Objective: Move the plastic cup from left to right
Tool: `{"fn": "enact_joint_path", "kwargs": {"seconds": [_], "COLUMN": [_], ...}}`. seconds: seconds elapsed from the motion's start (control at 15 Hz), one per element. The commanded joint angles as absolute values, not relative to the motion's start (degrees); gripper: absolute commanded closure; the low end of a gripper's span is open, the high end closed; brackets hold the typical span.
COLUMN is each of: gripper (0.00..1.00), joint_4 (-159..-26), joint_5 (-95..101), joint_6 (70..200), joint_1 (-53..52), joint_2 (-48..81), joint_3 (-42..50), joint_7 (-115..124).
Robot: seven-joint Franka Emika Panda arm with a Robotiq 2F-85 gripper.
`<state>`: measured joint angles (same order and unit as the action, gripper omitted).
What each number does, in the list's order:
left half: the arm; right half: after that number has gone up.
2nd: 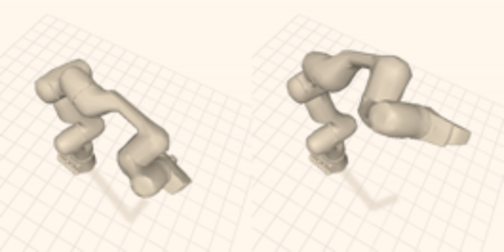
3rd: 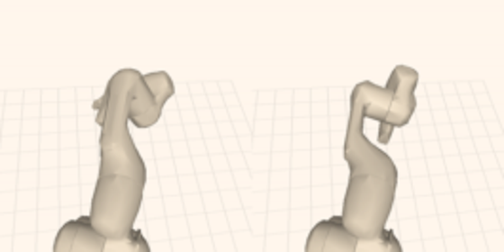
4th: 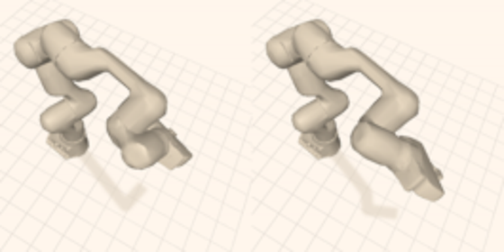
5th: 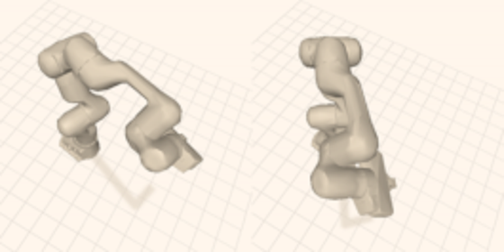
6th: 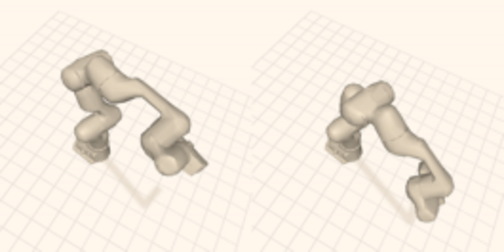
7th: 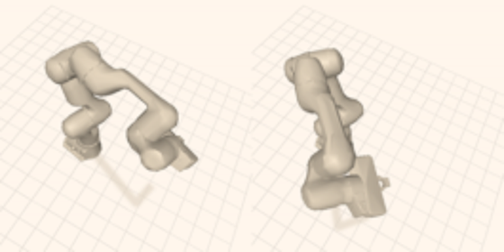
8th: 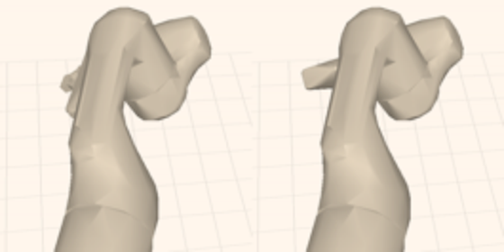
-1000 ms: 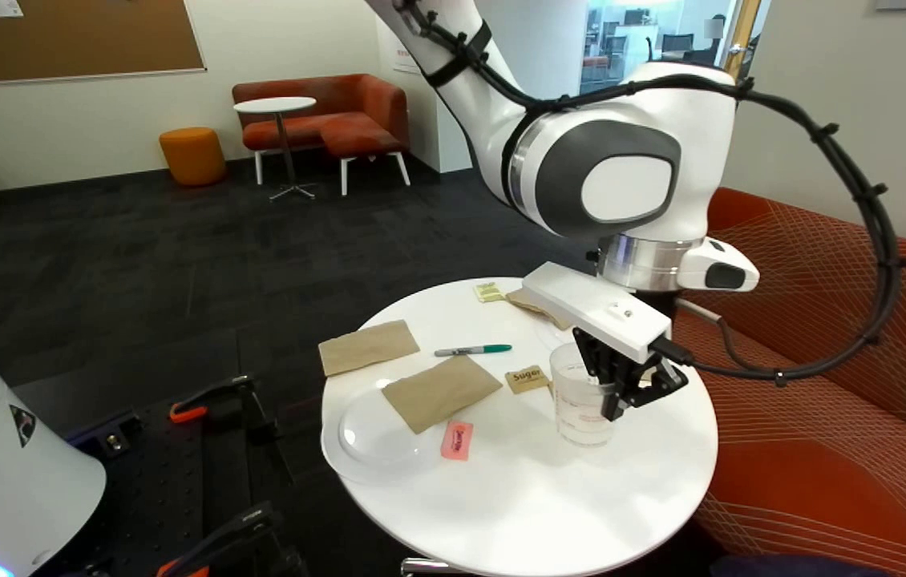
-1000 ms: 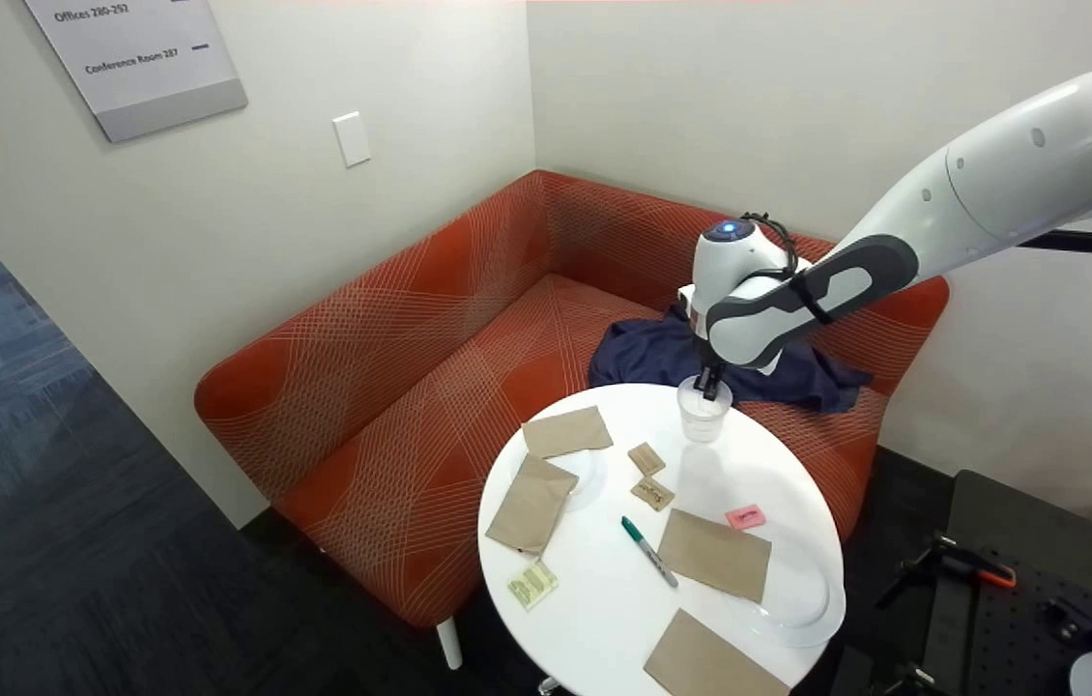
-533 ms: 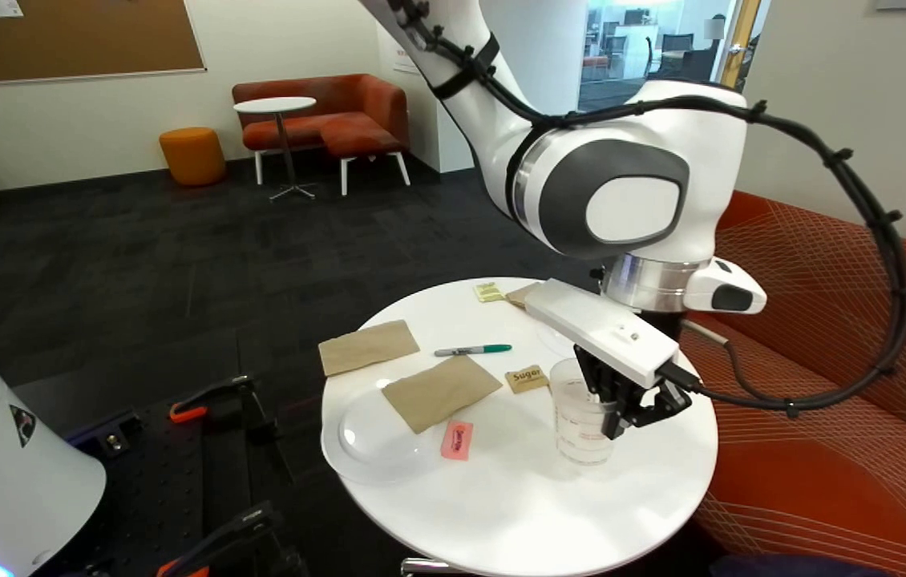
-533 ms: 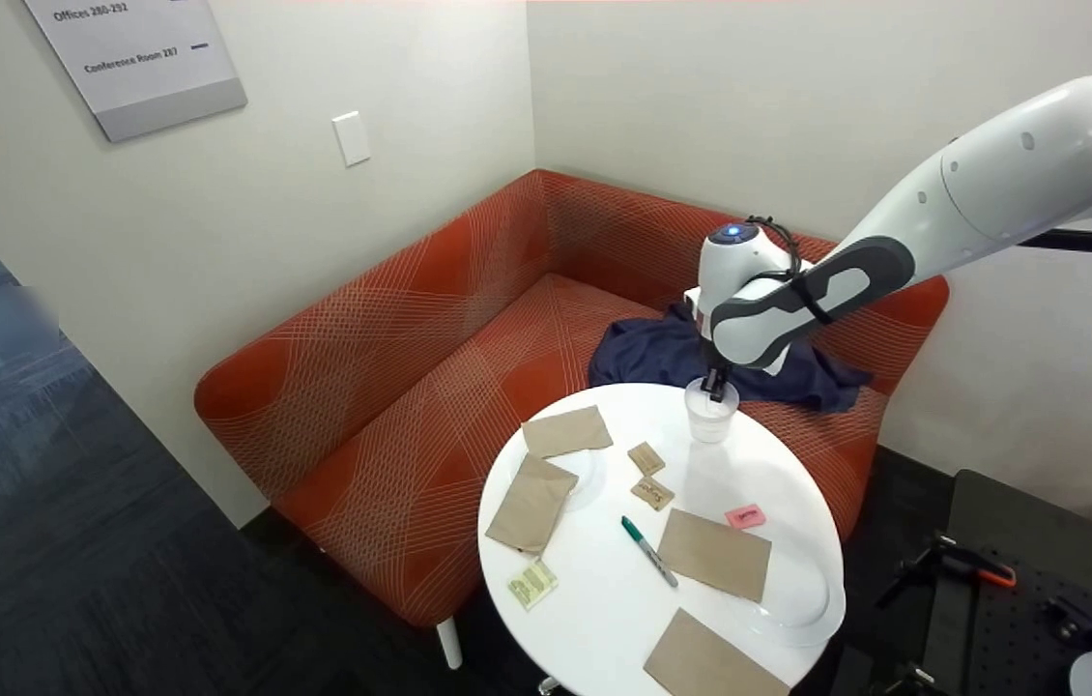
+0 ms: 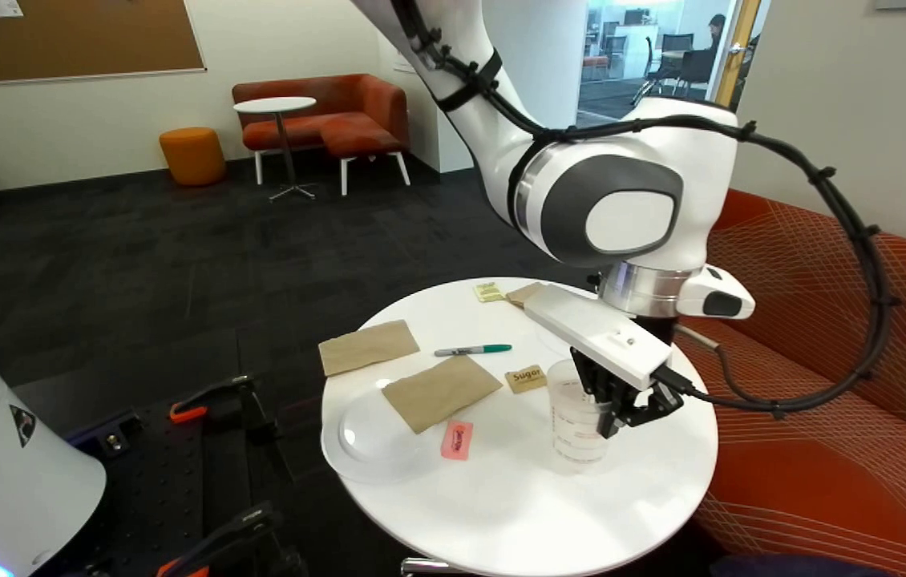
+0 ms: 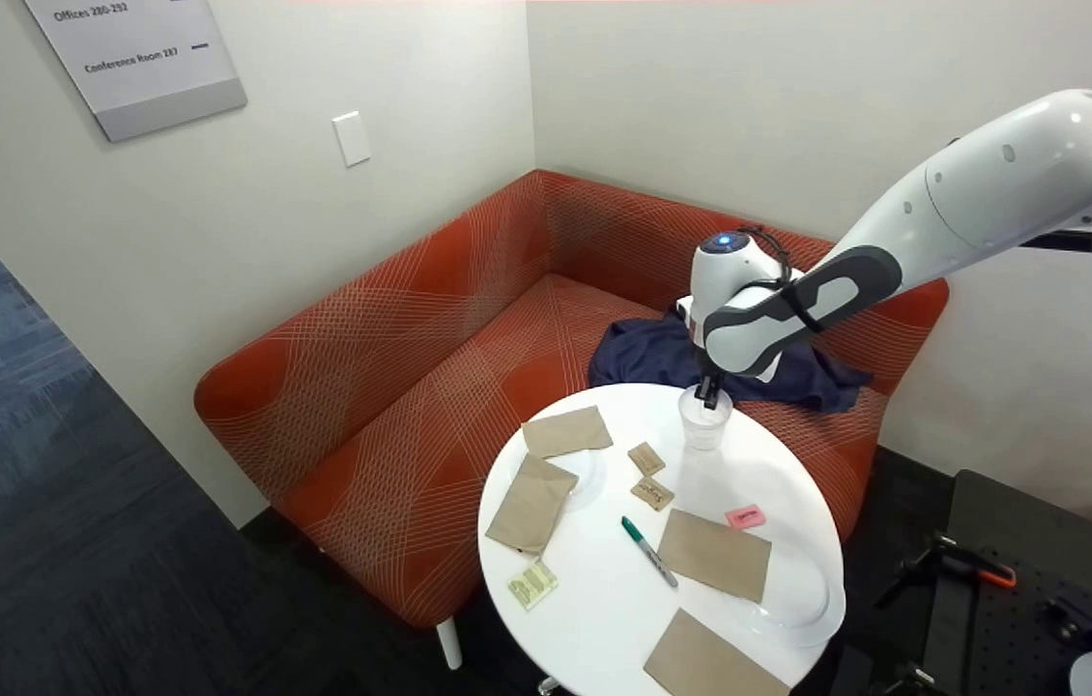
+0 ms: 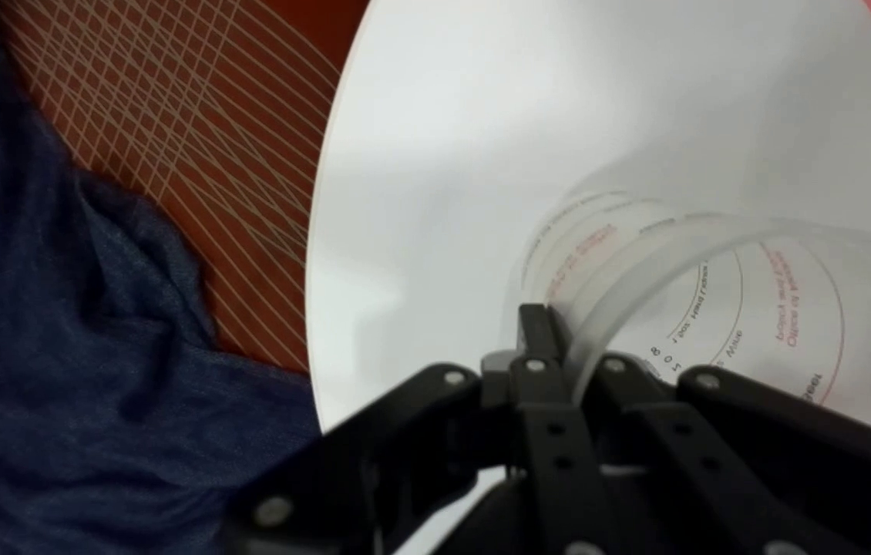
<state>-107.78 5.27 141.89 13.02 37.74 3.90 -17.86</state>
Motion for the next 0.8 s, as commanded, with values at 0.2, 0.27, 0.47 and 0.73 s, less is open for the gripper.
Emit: {"fn": "enact_joint_path", "kwargs": {"seconds": [0.2, 0.27, 0.47, 0.73], "gripper": [0.48, 0.41, 0.19, 0.00], "joint_4": [-106.30, -106.81, -108.48, -110.21], "joint_5": [5.32, 5.28, 5.55, 6.11], "joint_6": [141.92, 141.69, 140.57, 137.89], "joint_1": [13.22, 13.24, 12.95, 12.10], "joint_2": [38.32, 37.51, 34.54, 29.85], "joint_3": [3.26, 3.21, 3.39, 3.90], "joint_7": [-18.58, -18.67, -18.59, -17.85]}}
